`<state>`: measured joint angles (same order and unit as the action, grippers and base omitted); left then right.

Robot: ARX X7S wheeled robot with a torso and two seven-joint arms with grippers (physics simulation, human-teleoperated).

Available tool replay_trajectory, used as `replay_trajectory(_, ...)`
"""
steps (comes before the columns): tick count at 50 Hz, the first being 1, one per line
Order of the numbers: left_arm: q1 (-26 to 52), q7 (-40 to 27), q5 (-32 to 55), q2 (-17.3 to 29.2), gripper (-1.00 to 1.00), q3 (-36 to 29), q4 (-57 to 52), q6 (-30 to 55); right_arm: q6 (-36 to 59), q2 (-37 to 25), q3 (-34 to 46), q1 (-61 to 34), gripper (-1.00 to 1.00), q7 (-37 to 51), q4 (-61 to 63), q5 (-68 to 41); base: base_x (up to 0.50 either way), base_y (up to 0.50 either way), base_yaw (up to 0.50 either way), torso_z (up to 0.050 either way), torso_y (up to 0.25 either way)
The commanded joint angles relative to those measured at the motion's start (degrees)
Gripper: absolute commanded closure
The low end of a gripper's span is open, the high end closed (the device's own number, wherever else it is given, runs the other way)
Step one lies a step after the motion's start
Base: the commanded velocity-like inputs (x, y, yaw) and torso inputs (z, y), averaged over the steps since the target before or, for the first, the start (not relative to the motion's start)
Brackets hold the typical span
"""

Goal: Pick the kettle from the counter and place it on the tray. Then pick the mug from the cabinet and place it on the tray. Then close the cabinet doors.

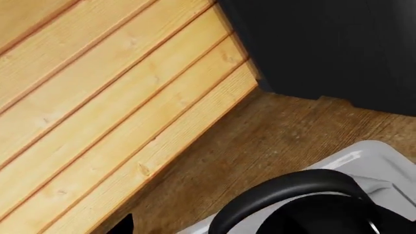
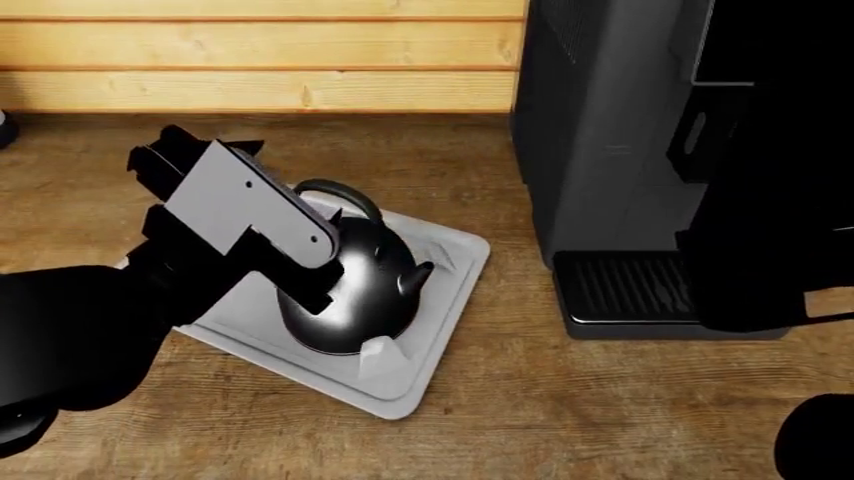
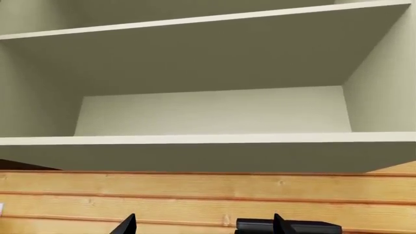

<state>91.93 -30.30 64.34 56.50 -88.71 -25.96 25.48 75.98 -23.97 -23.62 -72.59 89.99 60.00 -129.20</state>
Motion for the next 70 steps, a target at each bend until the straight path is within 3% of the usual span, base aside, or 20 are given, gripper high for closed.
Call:
replay_trajectory(1, 0.56, -0.19, 1.07, 3.58, -1.0, 0.13, -3.94, 0.99, 0.25, 0.25, -0.37, 0.26, -1.0, 0.0, 0.0, -0.12, 0.0, 0.0, 0.0, 0.0, 0.0)
replay_trajectory(13, 1.46, -3.46, 4.66, 17.56, -1.0, 1.94, -18.26, -1.56, -0.73, -0.09, 1.13, -0.56, -1.0, 0.0, 0.0, 0.51, 0.0, 0.0, 0.0, 0.0, 0.0)
replay_trajectory(23, 5.27, -12.4, 12.7, 27.58, -1.0, 10.17, -24.96, -22.98, -1.83, -2.66, 0.95, -0.76, -1.0, 0.0, 0.0, -0.75, 0.0, 0.0, 0.0, 0.0, 0.0)
replay_trajectory(30, 6.67, -20.44, 12.71, 29.2, -1.0, 12.71, -31.43, -30.29, -2.17, -4.17, 0.82, -0.57, -1.0, 0.0, 0.0, -1.35, 0.0, 0.0, 0.0, 0.0, 0.206)
replay_trajectory(39, 3.86, -26.46, 4.28, 31.63, -1.0, 11.42, -33.02, -37.46, -1.73, -5.27, -0.97, 0.62, -1.0, 0.0, 0.0, -2.87, 0.0, 0.0, 0.0, 0.0, 0.25)
replay_trajectory(48, 3.92, -29.39, 3.11, 33.24, -1.0, 11.88, -33.74, -38.94, -2.6, -7.67, -2.4, 1.01, -1.0, 0.0, 0.0, -4.21, 0.0, 0.0, 0.0, 0.0, 0.25)
replay_trajectory(60, 3.28, -40.1, -3.29, 33.49, -1.0, 11.8, -31.77, -42.09, -1.43, -8.17, -3.48, 2.09, -1.0, 0.0, 0.0, -3.94, 0.0, 0.0, 0.0, 0.0, 0.022)
replay_trajectory(70, 2.15, -41.69, -5.11, 33.49, -1.0, 11.07, -32.6, -43.14, -0.14, -7.3, -3.64, 2.56, -1.0, 0.0, 0.0, -3.59, 0.0, 0.0, 0.0, 0.0, 0.0)
